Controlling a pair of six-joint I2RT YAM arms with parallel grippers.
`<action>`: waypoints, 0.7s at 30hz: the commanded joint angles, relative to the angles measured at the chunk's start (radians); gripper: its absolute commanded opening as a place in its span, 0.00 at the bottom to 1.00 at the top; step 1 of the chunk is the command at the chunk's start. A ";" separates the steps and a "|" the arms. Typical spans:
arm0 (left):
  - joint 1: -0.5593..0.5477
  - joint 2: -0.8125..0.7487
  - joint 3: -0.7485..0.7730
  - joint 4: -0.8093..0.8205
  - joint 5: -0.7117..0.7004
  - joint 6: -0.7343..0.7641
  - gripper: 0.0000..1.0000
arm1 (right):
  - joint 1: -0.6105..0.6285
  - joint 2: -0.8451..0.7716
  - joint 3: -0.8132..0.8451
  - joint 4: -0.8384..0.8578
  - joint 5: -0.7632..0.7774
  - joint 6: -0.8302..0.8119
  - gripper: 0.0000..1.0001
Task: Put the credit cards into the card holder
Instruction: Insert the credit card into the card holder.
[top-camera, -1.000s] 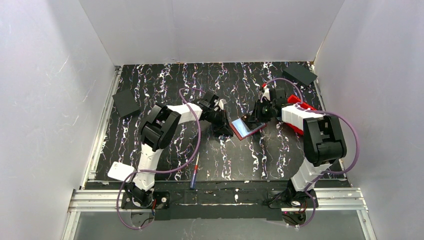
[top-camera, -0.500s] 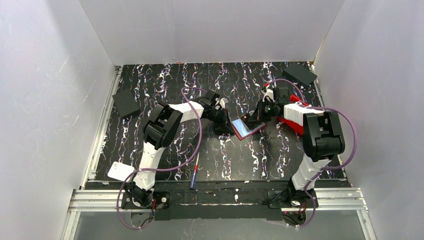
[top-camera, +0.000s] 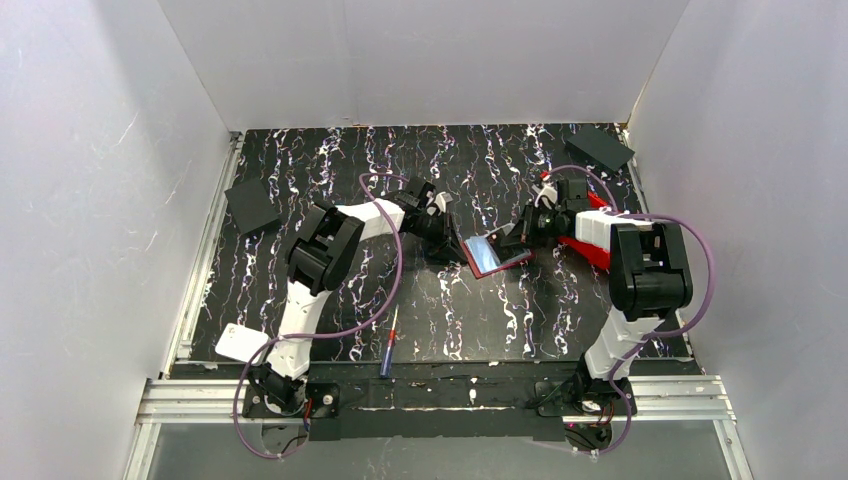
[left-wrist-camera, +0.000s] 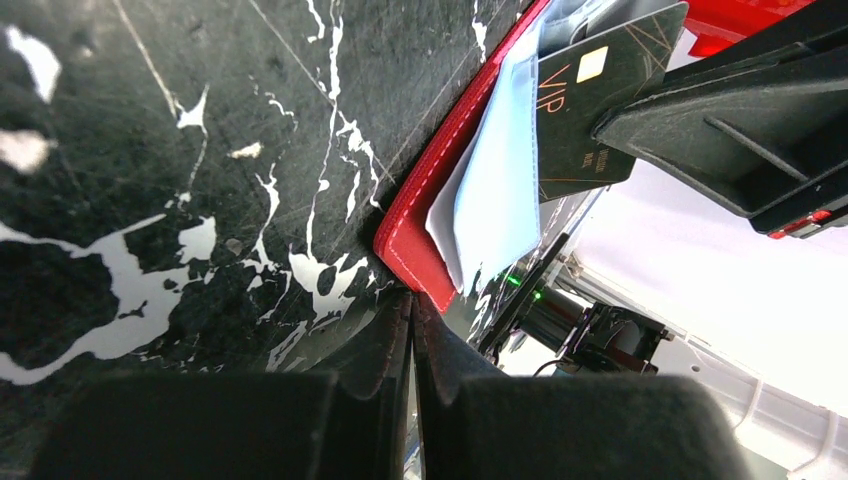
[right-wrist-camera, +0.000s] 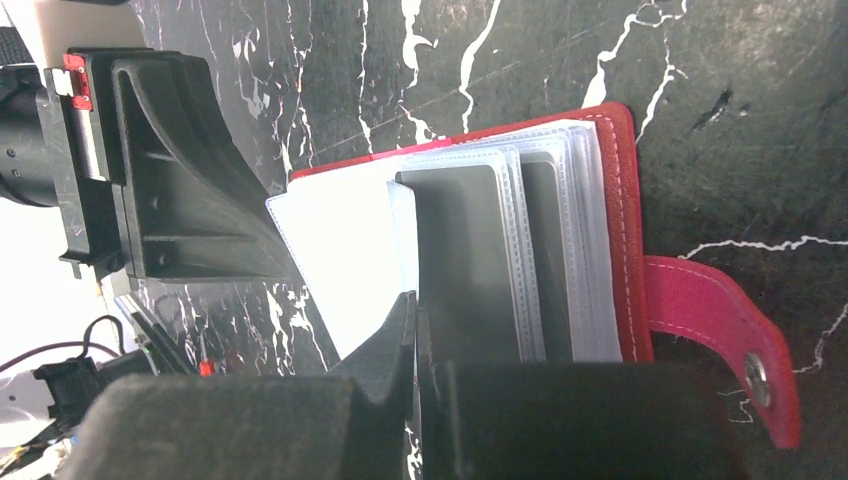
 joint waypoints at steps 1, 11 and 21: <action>0.011 0.040 0.017 -0.030 -0.088 0.017 0.02 | -0.005 0.045 -0.043 0.000 -0.045 0.012 0.01; 0.062 0.021 0.016 -0.077 -0.094 0.062 0.02 | -0.001 0.069 -0.161 0.344 -0.088 0.216 0.01; 0.120 0.025 0.075 -0.184 -0.064 0.156 0.02 | 0.083 0.099 -0.222 0.552 -0.015 0.415 0.01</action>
